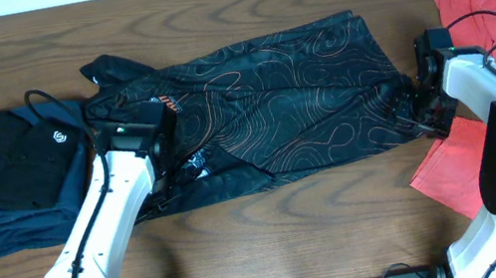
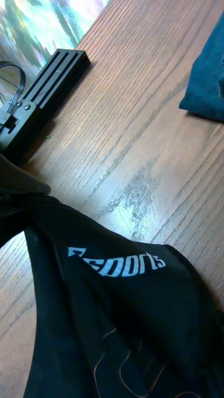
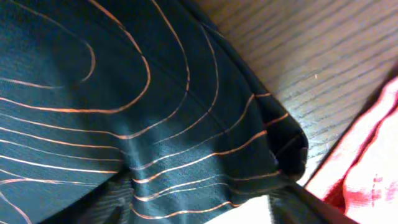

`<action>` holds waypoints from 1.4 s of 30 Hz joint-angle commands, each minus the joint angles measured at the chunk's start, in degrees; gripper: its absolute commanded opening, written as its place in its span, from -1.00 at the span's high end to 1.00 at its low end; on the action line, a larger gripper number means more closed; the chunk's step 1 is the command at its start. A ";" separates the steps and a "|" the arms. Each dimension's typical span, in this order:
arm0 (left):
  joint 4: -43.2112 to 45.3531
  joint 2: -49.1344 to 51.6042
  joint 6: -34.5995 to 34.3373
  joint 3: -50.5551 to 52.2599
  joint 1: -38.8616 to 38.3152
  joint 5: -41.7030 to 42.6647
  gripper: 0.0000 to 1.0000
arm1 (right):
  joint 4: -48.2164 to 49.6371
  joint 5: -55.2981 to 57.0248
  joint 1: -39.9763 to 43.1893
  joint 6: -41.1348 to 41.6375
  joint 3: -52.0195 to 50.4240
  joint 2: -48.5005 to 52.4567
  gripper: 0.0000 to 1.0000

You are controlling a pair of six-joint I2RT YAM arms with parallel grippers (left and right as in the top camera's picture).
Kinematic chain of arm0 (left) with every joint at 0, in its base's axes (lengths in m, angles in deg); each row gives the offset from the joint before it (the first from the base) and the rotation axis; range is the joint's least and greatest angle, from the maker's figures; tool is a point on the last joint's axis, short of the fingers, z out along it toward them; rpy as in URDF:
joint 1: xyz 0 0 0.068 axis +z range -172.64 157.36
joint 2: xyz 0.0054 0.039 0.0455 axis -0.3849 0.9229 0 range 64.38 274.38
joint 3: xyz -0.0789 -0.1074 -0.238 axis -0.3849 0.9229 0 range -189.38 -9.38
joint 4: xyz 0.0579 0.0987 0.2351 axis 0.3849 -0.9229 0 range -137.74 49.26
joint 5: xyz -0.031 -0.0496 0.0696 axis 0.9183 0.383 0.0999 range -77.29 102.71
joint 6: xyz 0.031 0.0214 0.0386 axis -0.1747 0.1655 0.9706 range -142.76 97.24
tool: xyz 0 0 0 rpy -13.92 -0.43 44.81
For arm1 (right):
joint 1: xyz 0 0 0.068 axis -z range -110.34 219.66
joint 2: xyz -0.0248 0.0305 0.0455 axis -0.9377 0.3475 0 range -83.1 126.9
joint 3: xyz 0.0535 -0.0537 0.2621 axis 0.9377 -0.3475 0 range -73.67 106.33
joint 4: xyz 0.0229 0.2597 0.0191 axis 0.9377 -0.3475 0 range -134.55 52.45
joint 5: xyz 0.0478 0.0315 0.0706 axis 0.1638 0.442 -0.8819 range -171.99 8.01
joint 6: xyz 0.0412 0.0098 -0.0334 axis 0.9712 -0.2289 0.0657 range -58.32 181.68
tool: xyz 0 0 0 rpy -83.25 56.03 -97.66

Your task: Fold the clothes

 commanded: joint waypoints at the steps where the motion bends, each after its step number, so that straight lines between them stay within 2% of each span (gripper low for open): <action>1: -0.39 -0.52 -0.87 0.72 0.31 -1.38 0.88 | 0.46 1.92 0.96 0.83 -2.80 2.03 -0.10; 4: -0.37 -0.52 -0.87 0.72 0.31 -1.38 0.88 | 0.94 1.95 1.44 0.85 -2.80 2.03 0.14; 6: -0.39 -0.52 -0.87 0.72 0.31 -1.38 0.88 | 1.42 2.01 2.14 1.05 -2.80 2.03 0.17; 11: -0.39 -0.52 -0.87 0.72 0.31 -1.38 0.88 | 1.46 2.64 5.01 2.10 -2.80 2.03 -0.02; 15: -0.39 -0.52 -0.90 0.72 0.31 -1.38 0.88 | 1.05 2.78 6.82 2.01 -2.82 2.03 -0.08; 37: -0.83 -0.52 -0.87 0.72 0.31 -1.36 0.88 | 0.11 4.22 11.13 1.88 -3.23 2.03 -0.11; 42: -0.83 -0.52 -0.90 0.72 0.31 -1.38 0.88 | 1.09 2.23 12.07 1.40 -3.87 2.03 -0.18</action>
